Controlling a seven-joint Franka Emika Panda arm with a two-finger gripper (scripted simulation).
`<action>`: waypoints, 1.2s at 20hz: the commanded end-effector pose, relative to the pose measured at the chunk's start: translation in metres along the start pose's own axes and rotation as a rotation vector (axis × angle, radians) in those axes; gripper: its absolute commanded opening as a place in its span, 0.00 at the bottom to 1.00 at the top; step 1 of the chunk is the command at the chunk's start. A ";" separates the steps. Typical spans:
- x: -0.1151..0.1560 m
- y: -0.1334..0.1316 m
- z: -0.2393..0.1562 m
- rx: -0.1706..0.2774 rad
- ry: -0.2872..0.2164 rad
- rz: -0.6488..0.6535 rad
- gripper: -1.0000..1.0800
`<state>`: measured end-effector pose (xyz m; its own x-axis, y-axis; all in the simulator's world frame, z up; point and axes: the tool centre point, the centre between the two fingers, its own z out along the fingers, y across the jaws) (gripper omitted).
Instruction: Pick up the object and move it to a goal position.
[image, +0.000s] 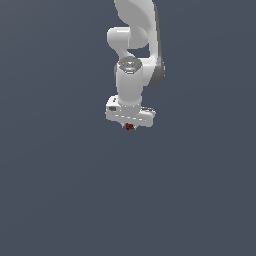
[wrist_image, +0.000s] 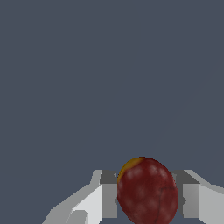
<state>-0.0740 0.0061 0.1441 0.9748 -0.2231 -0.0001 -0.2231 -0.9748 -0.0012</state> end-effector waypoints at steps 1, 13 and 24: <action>0.004 0.015 -0.027 0.001 0.000 0.000 0.00; 0.026 0.081 -0.151 0.001 0.000 0.000 0.00; 0.046 0.127 -0.238 -0.001 0.000 0.000 0.00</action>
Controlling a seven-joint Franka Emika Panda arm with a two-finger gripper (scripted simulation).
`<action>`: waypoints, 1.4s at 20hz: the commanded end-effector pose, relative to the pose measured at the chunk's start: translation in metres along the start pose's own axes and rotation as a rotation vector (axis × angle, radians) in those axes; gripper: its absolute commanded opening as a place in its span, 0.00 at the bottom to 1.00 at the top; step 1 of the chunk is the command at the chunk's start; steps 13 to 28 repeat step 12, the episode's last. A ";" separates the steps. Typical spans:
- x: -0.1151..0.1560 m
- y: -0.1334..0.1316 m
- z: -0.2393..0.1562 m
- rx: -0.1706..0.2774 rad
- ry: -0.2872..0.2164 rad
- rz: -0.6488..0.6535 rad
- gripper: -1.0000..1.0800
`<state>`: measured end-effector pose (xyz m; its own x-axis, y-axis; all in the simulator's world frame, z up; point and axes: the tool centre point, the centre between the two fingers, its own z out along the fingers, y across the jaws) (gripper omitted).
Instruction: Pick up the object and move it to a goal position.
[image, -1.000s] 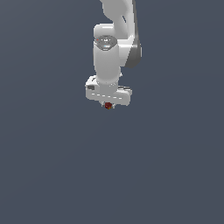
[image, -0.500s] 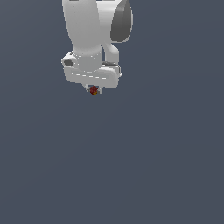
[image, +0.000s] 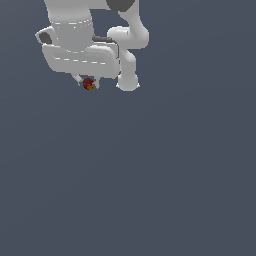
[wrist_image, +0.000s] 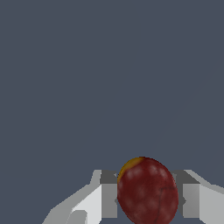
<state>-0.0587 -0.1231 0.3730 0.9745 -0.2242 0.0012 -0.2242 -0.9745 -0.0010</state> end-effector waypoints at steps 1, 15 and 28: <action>0.003 0.007 -0.014 0.000 -0.001 -0.001 0.00; 0.010 0.019 -0.037 -0.001 -0.001 -0.001 0.00; 0.010 0.019 -0.037 -0.001 -0.001 -0.001 0.00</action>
